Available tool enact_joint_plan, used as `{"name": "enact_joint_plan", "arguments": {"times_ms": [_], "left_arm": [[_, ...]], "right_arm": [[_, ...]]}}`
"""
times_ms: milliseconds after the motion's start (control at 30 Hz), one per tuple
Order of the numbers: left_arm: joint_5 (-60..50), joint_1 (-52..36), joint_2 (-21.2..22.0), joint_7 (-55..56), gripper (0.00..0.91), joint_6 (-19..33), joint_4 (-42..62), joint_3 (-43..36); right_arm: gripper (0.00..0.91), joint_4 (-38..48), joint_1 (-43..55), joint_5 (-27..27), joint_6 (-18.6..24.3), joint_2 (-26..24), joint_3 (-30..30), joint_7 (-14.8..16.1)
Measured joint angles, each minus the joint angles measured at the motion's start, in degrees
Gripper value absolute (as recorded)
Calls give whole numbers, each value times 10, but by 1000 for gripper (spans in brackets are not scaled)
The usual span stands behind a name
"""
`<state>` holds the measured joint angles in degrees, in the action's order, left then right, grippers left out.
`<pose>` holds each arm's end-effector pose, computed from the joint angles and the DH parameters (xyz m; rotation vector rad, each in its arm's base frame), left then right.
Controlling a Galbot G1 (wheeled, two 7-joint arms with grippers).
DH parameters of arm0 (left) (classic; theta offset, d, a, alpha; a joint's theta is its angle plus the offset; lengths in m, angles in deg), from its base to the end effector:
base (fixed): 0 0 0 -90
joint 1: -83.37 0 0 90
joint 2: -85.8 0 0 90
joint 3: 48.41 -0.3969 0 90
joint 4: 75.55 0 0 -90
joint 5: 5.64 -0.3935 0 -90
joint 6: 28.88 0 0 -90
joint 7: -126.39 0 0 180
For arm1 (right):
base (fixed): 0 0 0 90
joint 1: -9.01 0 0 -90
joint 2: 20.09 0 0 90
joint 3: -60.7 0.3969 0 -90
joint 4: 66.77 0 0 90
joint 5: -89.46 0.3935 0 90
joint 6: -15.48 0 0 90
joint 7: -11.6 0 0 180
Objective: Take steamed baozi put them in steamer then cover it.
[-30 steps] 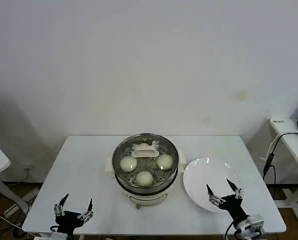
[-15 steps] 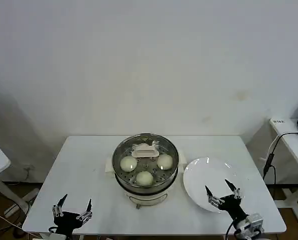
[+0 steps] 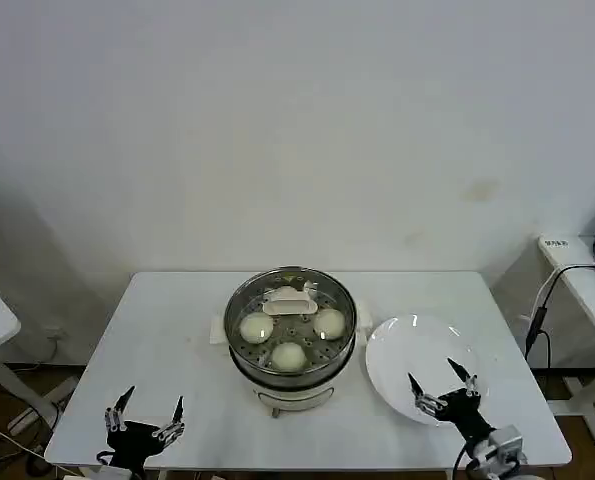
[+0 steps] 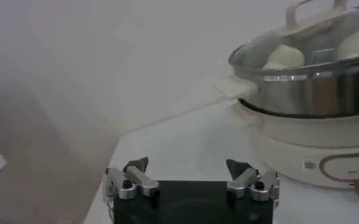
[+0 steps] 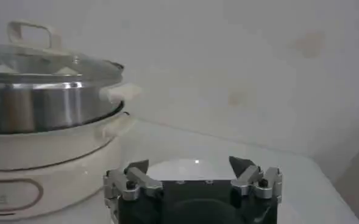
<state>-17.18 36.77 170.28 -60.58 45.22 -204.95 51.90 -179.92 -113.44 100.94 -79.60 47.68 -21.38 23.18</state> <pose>0.1203 0.0683 -0.3082 0.0005 -2.7335 -0.5025 0.1922 -0.1378 -0.3656 0.3443 -2.8628 0.2686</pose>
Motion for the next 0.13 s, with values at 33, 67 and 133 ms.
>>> {"name": "enact_joint_plan", "arguments": {"times_ms": [33, 67, 133], "left_arm": [[0, 0, 0, -1, 907, 0, 0, 0], [0, 0, 0, -1, 907, 0, -1, 0], [0, 0, 0, -1, 907, 0, -1, -1]], "right_arm": [[907, 0, 0, -2, 0, 0, 1, 2], [907, 1, 0, -3, 1, 0, 2, 2], [907, 2, 0, -6, 1, -1, 3, 4]]}}
